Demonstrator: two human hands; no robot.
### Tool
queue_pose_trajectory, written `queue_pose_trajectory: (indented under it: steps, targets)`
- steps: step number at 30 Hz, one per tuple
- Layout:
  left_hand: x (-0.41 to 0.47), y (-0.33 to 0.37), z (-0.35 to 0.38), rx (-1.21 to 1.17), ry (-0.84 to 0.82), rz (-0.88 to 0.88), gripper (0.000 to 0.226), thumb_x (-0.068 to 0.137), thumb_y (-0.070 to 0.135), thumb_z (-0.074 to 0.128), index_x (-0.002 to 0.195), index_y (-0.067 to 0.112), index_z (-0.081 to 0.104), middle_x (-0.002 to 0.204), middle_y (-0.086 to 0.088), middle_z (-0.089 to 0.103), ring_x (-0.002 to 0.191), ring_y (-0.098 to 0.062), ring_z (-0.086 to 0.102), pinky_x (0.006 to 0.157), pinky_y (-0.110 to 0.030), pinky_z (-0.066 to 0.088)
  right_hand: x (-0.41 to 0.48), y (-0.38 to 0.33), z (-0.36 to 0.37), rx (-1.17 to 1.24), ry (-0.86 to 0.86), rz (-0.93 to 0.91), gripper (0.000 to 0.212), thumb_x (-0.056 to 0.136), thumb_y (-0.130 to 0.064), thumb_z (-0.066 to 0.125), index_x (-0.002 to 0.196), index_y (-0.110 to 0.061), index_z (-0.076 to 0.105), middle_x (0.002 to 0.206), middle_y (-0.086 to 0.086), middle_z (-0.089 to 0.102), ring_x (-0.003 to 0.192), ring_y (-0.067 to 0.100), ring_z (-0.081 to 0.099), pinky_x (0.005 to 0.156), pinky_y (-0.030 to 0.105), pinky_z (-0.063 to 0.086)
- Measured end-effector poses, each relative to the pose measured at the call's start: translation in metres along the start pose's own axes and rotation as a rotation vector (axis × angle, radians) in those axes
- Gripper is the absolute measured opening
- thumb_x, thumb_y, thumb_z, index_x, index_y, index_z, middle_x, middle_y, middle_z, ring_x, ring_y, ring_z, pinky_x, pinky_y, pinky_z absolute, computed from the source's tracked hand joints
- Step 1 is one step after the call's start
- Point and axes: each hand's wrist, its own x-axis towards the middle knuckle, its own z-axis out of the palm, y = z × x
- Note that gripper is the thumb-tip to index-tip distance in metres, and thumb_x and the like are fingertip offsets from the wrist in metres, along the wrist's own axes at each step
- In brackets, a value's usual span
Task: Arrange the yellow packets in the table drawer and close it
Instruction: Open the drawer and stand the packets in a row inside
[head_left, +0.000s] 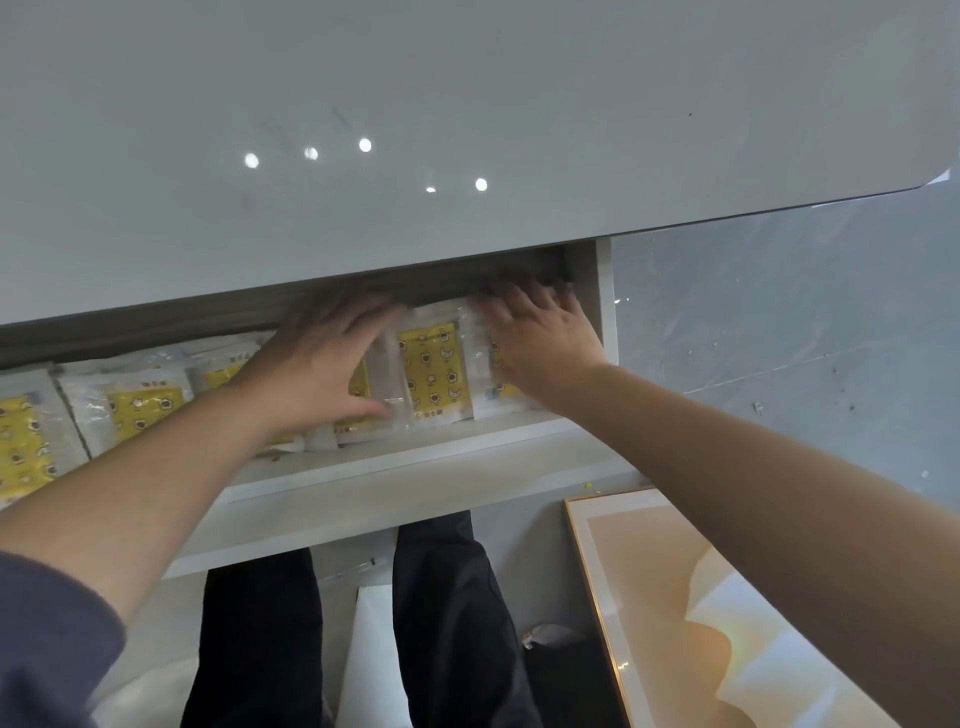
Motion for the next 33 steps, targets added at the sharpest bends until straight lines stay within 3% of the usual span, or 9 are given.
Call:
queue_pose_trajectory:
  steps: [6, 11, 14, 18, 23, 27, 30, 33]
  targets:
    - [-0.008, -0.011, 0.005, 0.154, -0.012, -0.015, 0.123, 0.057, 0.059, 0.081, 0.153, 0.02, 0.014, 0.153, -0.004, 0.028, 0.139, -0.027, 0.029, 0.113, -0.045, 0.024, 0.001, -0.007, 0.003, -0.038, 0.027, 0.031, 0.086, 0.086, -0.02, 0.065, 0.151, -0.029, 0.009, 0.157, 0.004, 0.018, 0.147, 0.03, 0.01, 0.116, 0.055, 0.003]
    - [0.006, 0.005, 0.01, -0.003, 0.054, -0.011, 0.12, 0.065, 0.05, 0.081, 0.153, 0.02, 0.007, 0.155, -0.005, 0.022, 0.14, -0.027, 0.028, 0.112, -0.039, 0.029, -0.003, -0.022, 0.002, -0.008, 0.054, 0.027, 0.084, 0.09, -0.034, 0.06, 0.153, -0.028, 0.004, 0.161, 0.004, 0.009, 0.149, 0.03, 0.001, 0.116, 0.059, -0.003]
    - [0.002, -0.004, 0.009, 0.007, 0.075, -0.065, 0.119, 0.065, 0.055, 0.079, 0.153, 0.02, 0.008, 0.155, -0.004, 0.023, 0.139, -0.027, 0.028, 0.111, -0.041, 0.031, -0.001, -0.042, 0.003, 0.058, 0.098, -0.013, 0.077, 0.093, -0.038, 0.054, 0.153, -0.026, 0.008, 0.161, 0.002, 0.012, 0.149, 0.024, 0.002, 0.117, 0.058, -0.003]
    - [-0.008, -0.017, 0.009, 0.134, 0.053, -0.047, 0.108, 0.068, 0.058, 0.076, 0.15, 0.016, 0.021, 0.153, -0.004, 0.029, 0.139, -0.025, 0.029, 0.112, -0.041, 0.027, 0.007, -0.06, 0.007, 0.081, 0.072, -0.012, 0.071, 0.094, -0.035, 0.051, 0.153, -0.024, 0.012, 0.16, 0.001, 0.016, 0.149, 0.021, 0.004, 0.117, 0.06, -0.001]
    - [-0.016, -0.017, 0.007, 0.125, 0.042, 0.015, 0.106, 0.07, 0.054, 0.076, 0.15, 0.016, 0.019, 0.153, -0.004, 0.029, 0.137, -0.025, 0.034, 0.11, -0.04, 0.03, 0.009, -0.062, 0.01, 0.062, 0.089, 0.029, 0.07, 0.091, -0.038, 0.055, 0.151, -0.024, 0.02, 0.154, 0.001, 0.028, 0.147, 0.023, 0.015, 0.116, 0.061, 0.001]
    - [-0.014, -0.013, 0.002, 0.037, 0.059, -0.099, 0.092, 0.082, 0.062, 0.058, 0.151, 0.017, 0.016, 0.154, -0.004, 0.027, 0.134, -0.028, 0.038, 0.103, -0.042, 0.04, 0.016, -0.072, 0.002, 0.12, 0.121, 0.07, 0.064, 0.093, -0.033, 0.044, 0.151, -0.021, 0.02, 0.152, 0.003, 0.032, 0.144, 0.025, 0.022, 0.119, 0.055, 0.001]
    - [-0.014, -0.009, 0.005, 0.012, 0.098, -0.136, 0.072, 0.091, 0.049, 0.052, 0.147, 0.014, 0.026, 0.147, -0.007, 0.036, 0.127, -0.028, 0.044, 0.094, -0.041, 0.045, 0.025, -0.083, -0.003, 0.113, 0.078, 0.075, 0.063, 0.092, -0.021, 0.042, 0.151, -0.021, 0.021, 0.152, 0.005, 0.03, 0.143, 0.027, 0.023, 0.119, 0.053, 0.001]
    - [-0.017, -0.01, 0.009, -0.021, 0.088, -0.114, 0.069, 0.093, 0.038, 0.051, 0.15, 0.011, 0.021, 0.15, -0.008, 0.033, 0.131, -0.028, 0.039, 0.103, -0.04, 0.038, 0.024, -0.087, -0.003, 0.086, 0.054, 0.082, 0.066, 0.089, -0.016, 0.045, 0.15, -0.023, 0.023, 0.151, 0.005, 0.03, 0.142, 0.027, 0.024, 0.12, 0.052, 0.003]
